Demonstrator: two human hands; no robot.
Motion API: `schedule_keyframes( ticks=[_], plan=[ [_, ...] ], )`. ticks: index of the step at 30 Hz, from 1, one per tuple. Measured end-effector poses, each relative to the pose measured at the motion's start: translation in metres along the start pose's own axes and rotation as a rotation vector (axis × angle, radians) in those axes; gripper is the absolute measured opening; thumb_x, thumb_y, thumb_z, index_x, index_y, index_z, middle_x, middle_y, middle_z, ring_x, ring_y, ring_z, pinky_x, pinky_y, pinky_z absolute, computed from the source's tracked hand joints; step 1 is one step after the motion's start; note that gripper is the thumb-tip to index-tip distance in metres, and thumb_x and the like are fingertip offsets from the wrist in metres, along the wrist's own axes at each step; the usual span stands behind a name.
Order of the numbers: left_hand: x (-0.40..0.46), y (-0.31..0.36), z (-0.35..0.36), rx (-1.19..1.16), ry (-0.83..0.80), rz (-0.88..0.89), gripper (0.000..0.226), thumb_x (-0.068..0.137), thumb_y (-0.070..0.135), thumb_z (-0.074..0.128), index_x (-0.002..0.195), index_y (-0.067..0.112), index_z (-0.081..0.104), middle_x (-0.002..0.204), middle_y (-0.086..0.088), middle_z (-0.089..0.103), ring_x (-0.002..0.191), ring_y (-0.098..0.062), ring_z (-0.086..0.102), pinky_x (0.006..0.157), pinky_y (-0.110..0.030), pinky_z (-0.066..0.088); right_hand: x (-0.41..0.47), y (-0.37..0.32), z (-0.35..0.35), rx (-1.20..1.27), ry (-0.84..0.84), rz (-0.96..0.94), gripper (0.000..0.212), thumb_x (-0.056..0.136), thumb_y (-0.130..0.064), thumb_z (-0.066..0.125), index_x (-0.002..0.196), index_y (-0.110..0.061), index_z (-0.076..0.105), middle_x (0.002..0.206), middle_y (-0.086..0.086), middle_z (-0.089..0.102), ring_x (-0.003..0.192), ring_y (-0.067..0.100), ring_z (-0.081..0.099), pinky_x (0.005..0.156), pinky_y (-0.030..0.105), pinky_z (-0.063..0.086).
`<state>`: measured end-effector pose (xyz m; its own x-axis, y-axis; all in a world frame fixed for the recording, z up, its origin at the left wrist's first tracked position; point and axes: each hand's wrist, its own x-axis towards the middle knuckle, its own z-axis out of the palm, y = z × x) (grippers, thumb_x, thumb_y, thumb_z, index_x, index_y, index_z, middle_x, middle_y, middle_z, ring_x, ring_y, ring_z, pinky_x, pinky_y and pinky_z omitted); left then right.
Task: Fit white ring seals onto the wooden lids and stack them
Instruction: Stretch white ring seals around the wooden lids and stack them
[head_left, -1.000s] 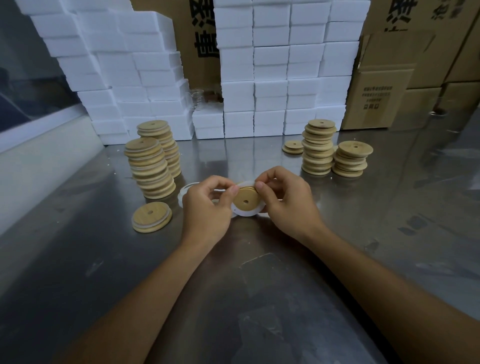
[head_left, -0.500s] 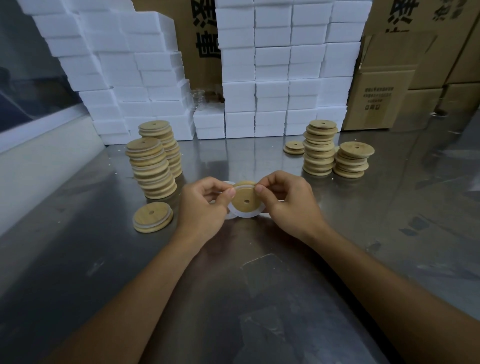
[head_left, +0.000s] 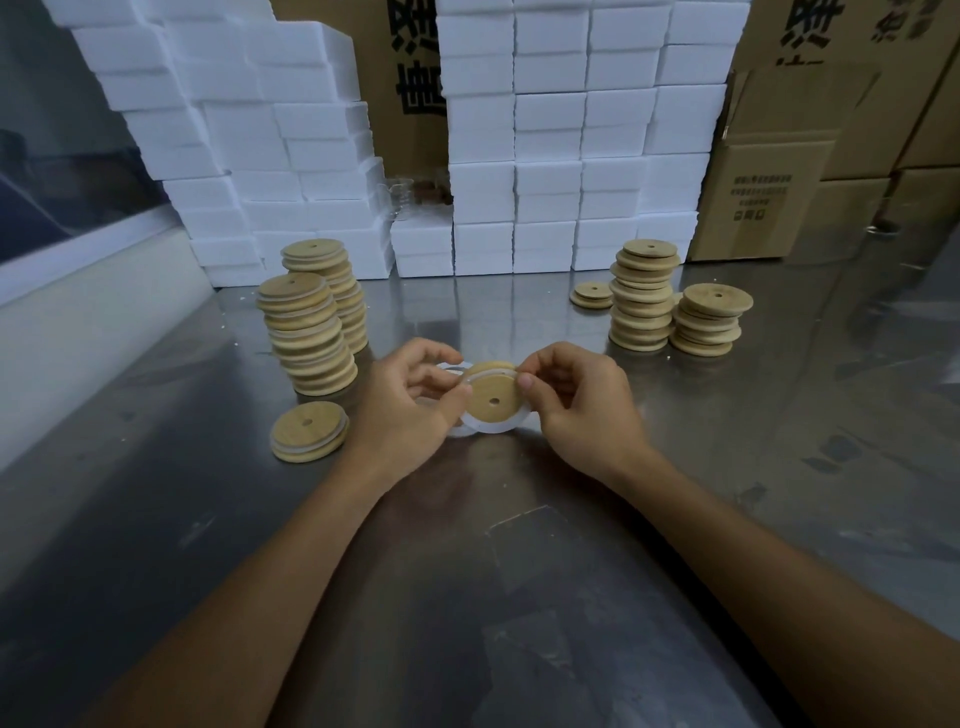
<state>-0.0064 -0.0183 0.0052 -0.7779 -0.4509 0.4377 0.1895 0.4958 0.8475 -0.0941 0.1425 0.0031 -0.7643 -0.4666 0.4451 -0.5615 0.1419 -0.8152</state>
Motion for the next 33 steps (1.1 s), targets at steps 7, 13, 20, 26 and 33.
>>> schedule_keyframes(
  ticks=[7,13,20,26,33],
  plan=[
    [-0.006,0.005,0.001,0.574,-0.142,0.294,0.025,0.08,0.046,0.071,0.076,0.026,0.056,0.068,0.014,0.052,0.066,-0.009,0.053,0.057,-0.022,0.036,-0.004,-0.009,0.0,-0.169,-0.131,-0.247,0.007,0.092,-0.006,0.063,0.095,-0.011,0.066,0.087,-0.002,0.07,0.083,0.011,0.065,0.078,0.033,0.055],
    [-0.004,0.012,0.002,0.866,-0.198,0.25,0.046,0.082,0.063,0.034,0.079,0.024,0.058,0.074,0.005,0.06,0.071,-0.016,0.056,0.062,-0.037,0.046,-0.004,-0.012,0.006,0.017,-0.145,-0.119,0.006,0.093,-0.008,0.063,0.091,-0.014,0.065,0.089,-0.003,0.069,0.087,0.009,0.066,0.082,0.031,0.056],
    [-0.011,0.014,0.011,0.238,-0.11,0.06,0.046,0.076,0.054,0.063,0.06,0.011,0.064,0.054,-0.001,0.059,0.052,-0.016,0.055,0.055,-0.037,0.048,-0.003,-0.016,0.001,0.56,-0.218,0.255,0.017,0.094,-0.022,0.064,0.082,-0.011,0.063,0.073,0.0,0.07,0.067,0.009,0.066,0.063,0.024,0.055],
    [-0.011,0.013,0.019,-0.053,-0.124,0.004,0.038,0.077,0.042,0.07,0.07,0.004,0.071,0.062,-0.009,0.065,0.059,-0.012,0.059,0.058,-0.028,0.049,0.002,-0.021,-0.009,0.805,-0.275,0.452,0.019,0.076,-0.024,0.07,0.079,-0.006,0.068,0.082,0.011,0.074,0.077,0.021,0.073,0.073,0.031,0.06],
    [-0.011,0.013,0.024,-0.183,-0.046,-0.017,0.032,0.08,0.038,0.07,0.07,0.008,0.071,0.06,0.005,0.066,0.059,-0.005,0.06,0.058,-0.016,0.048,0.003,-0.022,-0.005,0.834,-0.239,0.43,0.023,0.077,-0.026,0.071,0.083,-0.004,0.068,0.084,0.014,0.073,0.079,0.023,0.072,0.078,0.037,0.061]
  ],
)
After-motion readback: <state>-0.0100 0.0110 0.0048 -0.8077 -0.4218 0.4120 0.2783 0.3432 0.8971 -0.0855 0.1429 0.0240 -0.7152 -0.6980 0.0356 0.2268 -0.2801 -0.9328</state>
